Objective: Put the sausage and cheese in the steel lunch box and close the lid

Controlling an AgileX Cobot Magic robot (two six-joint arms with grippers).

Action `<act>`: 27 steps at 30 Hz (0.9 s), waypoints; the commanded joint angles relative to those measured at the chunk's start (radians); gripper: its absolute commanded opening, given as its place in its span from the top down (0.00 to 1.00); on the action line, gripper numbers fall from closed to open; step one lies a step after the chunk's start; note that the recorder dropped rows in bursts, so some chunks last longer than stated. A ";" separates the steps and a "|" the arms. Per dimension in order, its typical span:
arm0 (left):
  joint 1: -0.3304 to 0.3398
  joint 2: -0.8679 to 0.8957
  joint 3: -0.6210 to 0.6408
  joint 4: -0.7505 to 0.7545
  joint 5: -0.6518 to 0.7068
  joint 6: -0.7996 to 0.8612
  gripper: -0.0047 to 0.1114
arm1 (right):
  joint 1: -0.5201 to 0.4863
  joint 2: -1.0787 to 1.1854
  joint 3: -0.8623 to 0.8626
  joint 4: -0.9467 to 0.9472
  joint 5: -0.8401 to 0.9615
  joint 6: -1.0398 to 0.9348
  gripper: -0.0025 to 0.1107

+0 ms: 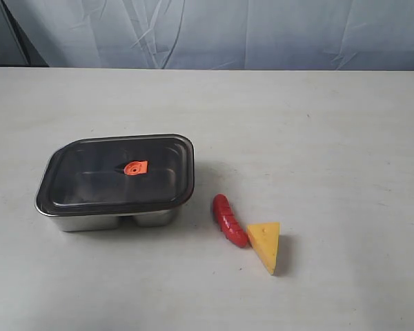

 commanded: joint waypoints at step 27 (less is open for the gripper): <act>0.002 -0.006 0.004 0.003 0.001 0.000 0.96 | -0.003 1.562 -1.010 0.656 1.176 -1.454 0.91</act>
